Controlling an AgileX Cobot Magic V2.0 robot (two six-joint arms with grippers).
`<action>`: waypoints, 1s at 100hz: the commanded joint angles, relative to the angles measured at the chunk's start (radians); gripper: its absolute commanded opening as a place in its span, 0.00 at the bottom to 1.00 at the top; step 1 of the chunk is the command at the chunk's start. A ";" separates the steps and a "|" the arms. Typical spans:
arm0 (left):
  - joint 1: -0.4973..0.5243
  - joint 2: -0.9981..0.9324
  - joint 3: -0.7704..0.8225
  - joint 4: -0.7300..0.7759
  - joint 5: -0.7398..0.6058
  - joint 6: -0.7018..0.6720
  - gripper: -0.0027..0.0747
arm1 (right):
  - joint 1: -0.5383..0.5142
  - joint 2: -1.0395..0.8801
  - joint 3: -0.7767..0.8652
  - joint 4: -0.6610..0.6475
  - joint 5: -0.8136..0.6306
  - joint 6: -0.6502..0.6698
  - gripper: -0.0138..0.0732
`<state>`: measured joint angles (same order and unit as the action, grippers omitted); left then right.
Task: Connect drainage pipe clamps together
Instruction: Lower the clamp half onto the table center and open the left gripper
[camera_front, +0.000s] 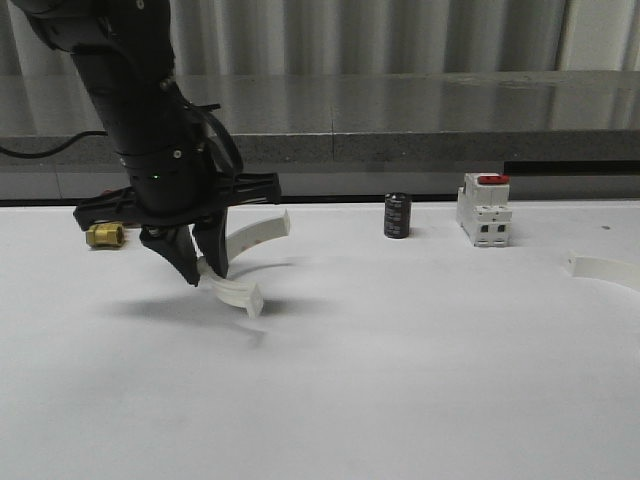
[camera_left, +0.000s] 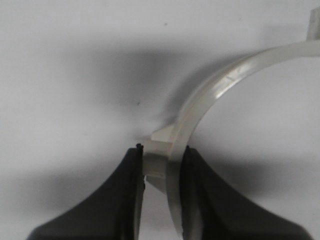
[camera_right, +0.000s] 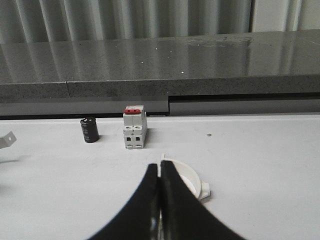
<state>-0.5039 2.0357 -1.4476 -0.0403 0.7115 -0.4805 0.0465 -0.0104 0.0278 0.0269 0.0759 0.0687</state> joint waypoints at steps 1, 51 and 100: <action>-0.016 -0.040 -0.041 -0.004 -0.003 -0.014 0.01 | -0.006 -0.020 -0.016 0.000 -0.087 -0.009 0.08; -0.016 0.019 -0.041 -0.006 0.019 -0.014 0.19 | -0.006 -0.020 -0.016 0.000 -0.087 -0.009 0.08; -0.016 0.002 -0.114 -0.007 0.073 0.051 0.90 | -0.006 -0.020 -0.016 0.000 -0.087 -0.009 0.08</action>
<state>-0.5172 2.1003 -1.5174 -0.0480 0.7750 -0.4618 0.0465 -0.0104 0.0278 0.0269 0.0759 0.0687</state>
